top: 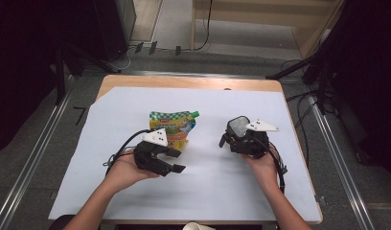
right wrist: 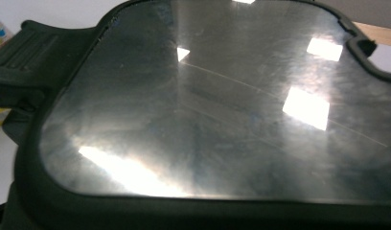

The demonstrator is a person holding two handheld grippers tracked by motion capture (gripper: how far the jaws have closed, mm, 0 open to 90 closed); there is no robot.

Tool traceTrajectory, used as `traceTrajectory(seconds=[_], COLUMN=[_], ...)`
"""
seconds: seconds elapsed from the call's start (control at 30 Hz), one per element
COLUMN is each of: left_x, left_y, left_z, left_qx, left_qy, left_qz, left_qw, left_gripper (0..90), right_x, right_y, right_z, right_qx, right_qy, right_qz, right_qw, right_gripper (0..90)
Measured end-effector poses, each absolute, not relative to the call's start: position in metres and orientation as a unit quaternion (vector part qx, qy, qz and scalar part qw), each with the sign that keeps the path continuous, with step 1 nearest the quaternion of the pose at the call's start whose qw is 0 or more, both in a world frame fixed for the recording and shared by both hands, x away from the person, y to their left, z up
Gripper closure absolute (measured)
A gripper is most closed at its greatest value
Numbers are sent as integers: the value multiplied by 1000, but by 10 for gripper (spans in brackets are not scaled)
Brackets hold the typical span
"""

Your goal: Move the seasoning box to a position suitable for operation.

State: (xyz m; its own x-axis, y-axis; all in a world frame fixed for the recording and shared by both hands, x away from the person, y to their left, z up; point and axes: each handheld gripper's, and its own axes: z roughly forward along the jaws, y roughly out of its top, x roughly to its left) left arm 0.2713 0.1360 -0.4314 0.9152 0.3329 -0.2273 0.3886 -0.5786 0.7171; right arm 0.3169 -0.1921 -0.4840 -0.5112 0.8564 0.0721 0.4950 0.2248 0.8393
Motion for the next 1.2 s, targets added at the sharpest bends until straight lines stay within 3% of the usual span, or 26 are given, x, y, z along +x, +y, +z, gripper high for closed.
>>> traceTrajectory(seconds=[0.5, 1.03, 1.2], left_x=[281, 282, 282], left_y=[102, 101, 101], left_z=[-442, -445, -445], left_qx=[893, 894, 894], left_qy=[182, 186, 186], left_qz=[-37, -37, -36], left_qw=[411, 406, 407], left_gripper=[451, 504, 496], right_x=[286, 274, 269], right_y=[-175, -138, -131], right_z=[-493, -502, -507], right_qx=[422, 352, 328], right_qy=[773, 809, 825], right_qz=[437, 448, 433], right_qw=[182, 146, 156], right_gripper=[155, 155, 154])
